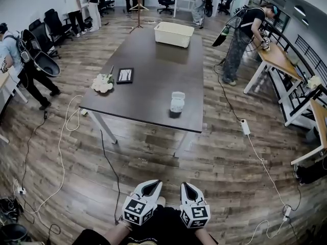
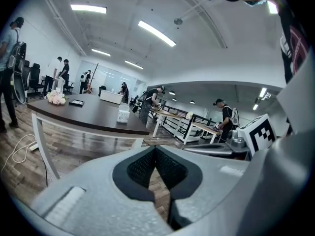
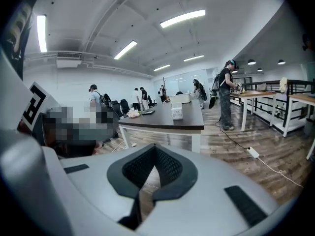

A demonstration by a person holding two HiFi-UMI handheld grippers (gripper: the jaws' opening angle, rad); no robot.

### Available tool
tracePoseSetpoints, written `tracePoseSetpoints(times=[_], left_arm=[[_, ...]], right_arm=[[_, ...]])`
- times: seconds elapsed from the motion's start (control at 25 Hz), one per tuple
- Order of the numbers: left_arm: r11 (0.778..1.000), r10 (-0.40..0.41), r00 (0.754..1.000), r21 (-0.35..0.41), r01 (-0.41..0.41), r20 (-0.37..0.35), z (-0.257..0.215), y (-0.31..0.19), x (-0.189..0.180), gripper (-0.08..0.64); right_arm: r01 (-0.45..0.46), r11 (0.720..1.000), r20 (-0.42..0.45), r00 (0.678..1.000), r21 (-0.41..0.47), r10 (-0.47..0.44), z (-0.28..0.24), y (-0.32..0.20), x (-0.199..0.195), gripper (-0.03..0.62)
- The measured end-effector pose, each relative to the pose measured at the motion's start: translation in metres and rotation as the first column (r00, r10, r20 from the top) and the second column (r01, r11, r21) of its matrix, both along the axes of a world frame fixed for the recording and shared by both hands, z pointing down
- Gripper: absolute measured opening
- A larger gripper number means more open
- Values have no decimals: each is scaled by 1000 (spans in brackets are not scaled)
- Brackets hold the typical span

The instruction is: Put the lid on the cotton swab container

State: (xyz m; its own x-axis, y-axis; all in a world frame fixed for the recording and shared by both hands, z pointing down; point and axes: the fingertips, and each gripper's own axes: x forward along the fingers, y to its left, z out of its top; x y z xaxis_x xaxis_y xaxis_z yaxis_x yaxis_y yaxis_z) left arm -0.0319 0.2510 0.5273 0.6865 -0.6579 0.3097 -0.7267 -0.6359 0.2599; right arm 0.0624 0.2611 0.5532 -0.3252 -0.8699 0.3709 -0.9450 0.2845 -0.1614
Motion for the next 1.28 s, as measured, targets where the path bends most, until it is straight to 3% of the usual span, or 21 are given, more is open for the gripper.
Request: tracePoseSetpoints(times=[0.4, 0.68, 1.28], left_arm=[[1000, 4, 1000, -16, -4, -12, -1, -20, 17, 8], [999, 40, 999, -28, -41, -19, 5, -56, 28, 8], [990, 136, 990, -22, -137, -23, 0, -178, 40, 8]], right_arm=[[-29, 1000, 13, 999, -12, 29, 0, -18, 23, 8], [-61, 998, -26, 998, -7, 61, 0, -47, 38, 8], [-186, 982, -17, 982, -2, 186, -8, -154, 55, 8]])
